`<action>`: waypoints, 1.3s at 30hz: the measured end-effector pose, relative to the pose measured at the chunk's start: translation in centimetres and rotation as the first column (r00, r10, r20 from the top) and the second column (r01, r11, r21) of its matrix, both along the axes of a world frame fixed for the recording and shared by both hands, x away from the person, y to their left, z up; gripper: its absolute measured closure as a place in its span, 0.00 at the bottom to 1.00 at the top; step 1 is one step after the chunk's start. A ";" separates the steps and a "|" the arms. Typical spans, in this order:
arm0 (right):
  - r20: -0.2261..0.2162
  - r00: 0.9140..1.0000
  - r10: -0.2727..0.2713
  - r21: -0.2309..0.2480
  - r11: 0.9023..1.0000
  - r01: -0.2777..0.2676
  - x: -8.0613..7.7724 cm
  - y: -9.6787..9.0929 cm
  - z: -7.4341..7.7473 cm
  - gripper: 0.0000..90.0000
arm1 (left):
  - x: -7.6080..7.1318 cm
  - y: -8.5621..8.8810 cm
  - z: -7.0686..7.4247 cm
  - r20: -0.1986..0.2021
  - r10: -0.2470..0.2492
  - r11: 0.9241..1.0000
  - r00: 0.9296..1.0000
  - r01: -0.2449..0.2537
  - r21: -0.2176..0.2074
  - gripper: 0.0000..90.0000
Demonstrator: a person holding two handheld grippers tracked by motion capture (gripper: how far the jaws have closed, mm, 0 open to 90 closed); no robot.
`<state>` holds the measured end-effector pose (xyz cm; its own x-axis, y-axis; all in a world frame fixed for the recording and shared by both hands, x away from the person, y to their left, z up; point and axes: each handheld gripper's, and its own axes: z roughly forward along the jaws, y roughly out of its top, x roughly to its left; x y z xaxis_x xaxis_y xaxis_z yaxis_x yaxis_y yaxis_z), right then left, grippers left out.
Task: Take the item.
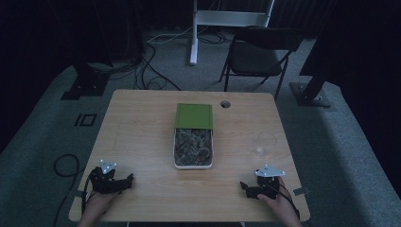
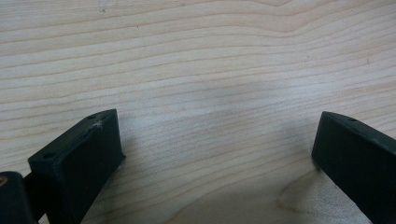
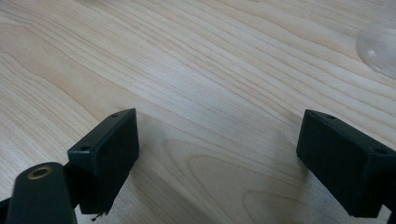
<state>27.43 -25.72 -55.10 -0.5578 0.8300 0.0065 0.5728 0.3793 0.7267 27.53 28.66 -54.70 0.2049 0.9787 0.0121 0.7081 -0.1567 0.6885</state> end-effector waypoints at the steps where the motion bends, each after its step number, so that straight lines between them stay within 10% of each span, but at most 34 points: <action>1: 0.000 1.000 -0.002 0.000 1.000 0.002 0.0 0.0 0.0 0.14 | 0.0 0.0 0.0 0.000 0.000 1.000 1.000 0.000 0.000 0.02; 39: 0.120 0.993 -0.008 0.050 0.999 0.002 0.5 3.0 6.3 0.16 | 0.0 0.0 0.0 0.000 0.000 1.000 1.000 0.000 0.000 0.02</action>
<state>27.97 -22.68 -48.77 -0.5528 0.8331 -0.0188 0.4822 0.3382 0.8081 27.53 28.66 -54.70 0.2049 0.9787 0.0117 0.7081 -0.1565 0.6886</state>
